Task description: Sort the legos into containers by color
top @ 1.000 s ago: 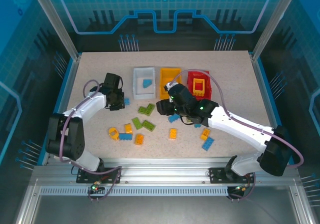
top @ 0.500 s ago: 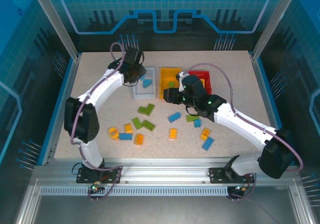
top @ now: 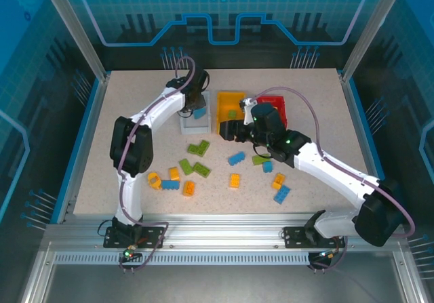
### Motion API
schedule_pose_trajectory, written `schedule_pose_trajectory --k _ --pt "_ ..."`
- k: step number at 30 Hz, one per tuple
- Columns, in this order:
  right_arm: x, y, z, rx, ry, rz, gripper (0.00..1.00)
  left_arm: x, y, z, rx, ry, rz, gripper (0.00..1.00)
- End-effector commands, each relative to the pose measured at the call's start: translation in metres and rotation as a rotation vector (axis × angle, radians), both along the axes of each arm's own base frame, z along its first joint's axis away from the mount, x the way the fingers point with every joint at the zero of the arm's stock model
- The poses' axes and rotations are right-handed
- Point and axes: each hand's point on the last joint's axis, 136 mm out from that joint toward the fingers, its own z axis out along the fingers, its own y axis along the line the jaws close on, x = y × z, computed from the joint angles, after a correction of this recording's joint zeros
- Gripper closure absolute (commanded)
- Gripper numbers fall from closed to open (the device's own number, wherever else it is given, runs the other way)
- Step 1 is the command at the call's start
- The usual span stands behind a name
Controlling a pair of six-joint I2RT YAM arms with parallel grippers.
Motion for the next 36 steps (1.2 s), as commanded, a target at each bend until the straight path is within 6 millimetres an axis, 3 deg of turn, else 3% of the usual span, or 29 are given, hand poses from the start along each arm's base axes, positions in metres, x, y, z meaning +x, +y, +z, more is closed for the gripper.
schedule_pose_trajectory --k 1,6,9,12,16,20,24,26,30,32,36 --pt "-0.003 -0.005 0.012 0.046 -0.025 0.006 0.30 -0.007 0.002 -0.010 0.073 0.049 -0.020 0.66" --pt "-0.010 -0.013 0.006 0.031 -0.010 -0.009 0.29 -0.010 -0.004 -0.012 0.075 0.054 -0.032 0.58" --pt "-0.012 -0.019 0.003 0.014 0.000 -0.020 0.28 -0.010 -0.008 0.005 0.068 0.022 -0.042 0.48" --pt "-0.013 -0.032 -0.001 -0.031 0.025 -0.066 0.29 -0.012 -0.014 0.028 0.048 -0.018 -0.050 0.46" --pt "-0.018 -0.067 -0.023 -0.136 0.118 -0.211 0.31 -0.018 -0.023 0.062 0.015 -0.078 -0.063 0.45" --pt "-0.045 -0.127 -0.064 -0.334 0.334 -0.441 0.33 -0.040 -0.037 0.098 -0.047 -0.149 -0.097 0.43" --pt "-0.082 -0.162 -0.106 -0.446 0.515 -0.544 0.34 -0.091 -0.081 0.130 -0.196 -0.234 -0.280 0.41" --pt "-0.096 -0.173 -0.127 -0.460 0.592 -0.572 0.34 -0.130 -0.113 0.138 -0.277 -0.266 -0.442 0.39" --pt "-0.103 -0.178 -0.158 -0.398 0.693 -0.570 0.32 -0.212 -0.165 0.131 -0.452 -0.265 -0.721 0.37" --pt "-0.101 -0.181 -0.168 -0.381 0.728 -0.578 0.32 -0.247 -0.177 0.120 -0.509 -0.244 -0.790 0.37" --pt "-0.095 -0.186 -0.184 -0.374 0.769 -0.585 0.32 -0.299 -0.185 0.104 -0.523 -0.228 -0.859 0.36"
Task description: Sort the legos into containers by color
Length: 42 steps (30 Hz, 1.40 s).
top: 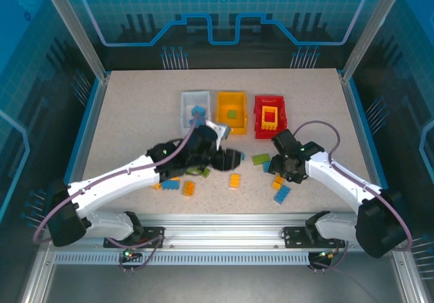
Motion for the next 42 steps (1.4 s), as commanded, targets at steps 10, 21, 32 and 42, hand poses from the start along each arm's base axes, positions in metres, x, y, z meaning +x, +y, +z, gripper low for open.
schedule_pose_trajectory --k 10,21,32,42 --pt "-0.006 0.005 -0.042 0.077 0.113 -0.052 0.38 -0.043 -0.002 -0.005 -0.071 0.000 -0.031 0.36" --pt "-0.001 0.005 -0.054 0.090 0.093 -0.093 0.61 -0.036 -0.006 0.005 -0.065 -0.033 -0.023 0.37" --pt "0.078 0.000 0.031 0.005 -0.200 0.003 0.74 -0.021 0.000 0.019 -0.051 -0.085 0.041 0.37" --pt "0.209 0.011 0.071 -0.106 -0.314 0.198 0.75 0.020 0.012 0.075 -0.126 -0.203 0.170 0.35"
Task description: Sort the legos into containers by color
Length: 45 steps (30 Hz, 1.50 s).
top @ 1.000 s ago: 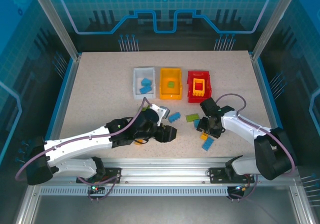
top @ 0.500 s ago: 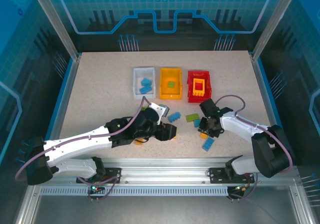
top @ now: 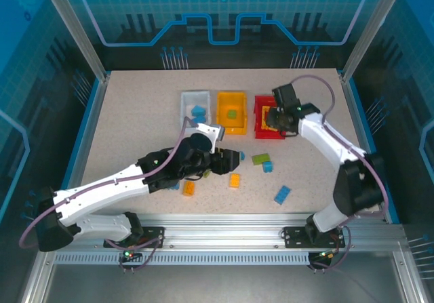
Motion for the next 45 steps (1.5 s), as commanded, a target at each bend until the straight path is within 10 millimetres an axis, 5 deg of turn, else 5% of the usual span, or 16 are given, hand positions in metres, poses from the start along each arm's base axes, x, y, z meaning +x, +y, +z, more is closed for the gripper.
schedule_pose_trajectory --k 1,5,11,16,20,27,32,36,41,45 --pt "0.034 -0.007 -0.014 -0.100 0.028 0.067 0.75 0.021 0.003 0.033 -0.023 -0.092 0.052 0.35" --pt "0.062 -0.017 -0.030 -0.154 0.085 0.030 0.75 0.034 -0.003 0.047 -0.026 -0.113 0.054 0.35" --pt "0.082 -0.026 -0.063 -0.154 0.158 0.011 0.73 0.040 -0.004 0.043 -0.017 -0.096 0.058 0.35" --pt "0.086 -0.023 -0.070 -0.148 0.177 0.027 0.59 0.037 0.010 0.031 0.013 -0.056 0.095 0.35" --pt "0.084 -0.019 -0.050 -0.133 0.131 0.034 0.44 0.033 0.026 0.019 0.033 -0.022 0.132 0.35" --pt "0.067 -0.008 0.024 -0.113 -0.016 0.039 0.44 0.028 0.067 -0.012 0.088 0.097 0.250 0.36" --pt "0.031 0.011 0.075 -0.094 -0.143 0.085 0.44 0.023 0.112 -0.050 0.147 0.253 0.402 0.38" --pt "-0.012 0.044 0.095 -0.047 -0.230 0.202 0.44 0.008 0.153 -0.080 0.206 0.379 0.550 0.38" --pt "-0.093 0.130 0.086 0.104 -0.277 0.554 0.40 -0.026 0.207 -0.125 0.222 0.553 0.838 0.37" --pt "-0.170 0.203 0.065 0.278 -0.257 0.937 0.37 -0.039 0.224 -0.154 0.109 0.663 1.022 0.38"
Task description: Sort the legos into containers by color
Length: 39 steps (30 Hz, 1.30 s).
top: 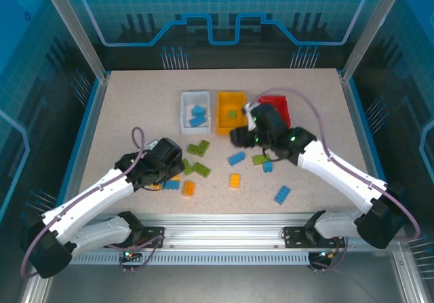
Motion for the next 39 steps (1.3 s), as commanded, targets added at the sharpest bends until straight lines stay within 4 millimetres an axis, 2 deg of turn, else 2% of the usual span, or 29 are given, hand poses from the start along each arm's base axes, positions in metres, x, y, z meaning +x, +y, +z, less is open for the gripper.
schedule_pose_trajectory --k 1,4,8,15,20,28,33,36,39 --pt "-0.059 0.060 -0.003 0.131 0.005 0.341 0.36 -0.015 0.021 -0.022 -0.064 0.067 0.274 0.39" --pt "-0.089 0.081 -0.017 0.115 0.030 0.434 0.34 -0.015 0.021 -0.035 -0.124 0.103 0.402 0.41" --pt "-0.103 0.096 -0.022 0.095 0.041 0.461 0.34 -0.017 0.020 -0.051 -0.155 0.173 0.534 0.42" --pt "-0.104 0.103 -0.018 0.116 0.040 0.454 0.34 -0.016 0.014 -0.087 -0.231 0.229 0.666 0.43" --pt "-0.106 0.103 -0.018 0.120 0.047 0.457 0.34 -0.005 0.013 -0.098 -0.282 0.208 0.702 0.45" --pt "-0.106 0.100 -0.028 0.112 0.064 0.432 0.35 -0.013 0.015 -0.112 -0.276 0.237 0.714 0.70" --pt "-0.102 0.099 -0.024 0.113 0.046 0.413 0.36 -0.011 0.018 -0.097 -0.280 0.197 0.693 0.83" --pt "-0.094 0.095 -0.017 0.115 0.024 0.375 0.37 -0.005 0.021 -0.072 -0.271 0.145 0.653 0.87" --pt "-0.076 0.083 -0.007 0.129 -0.010 0.283 0.38 -0.001 0.025 -0.041 -0.254 0.086 0.613 0.88"
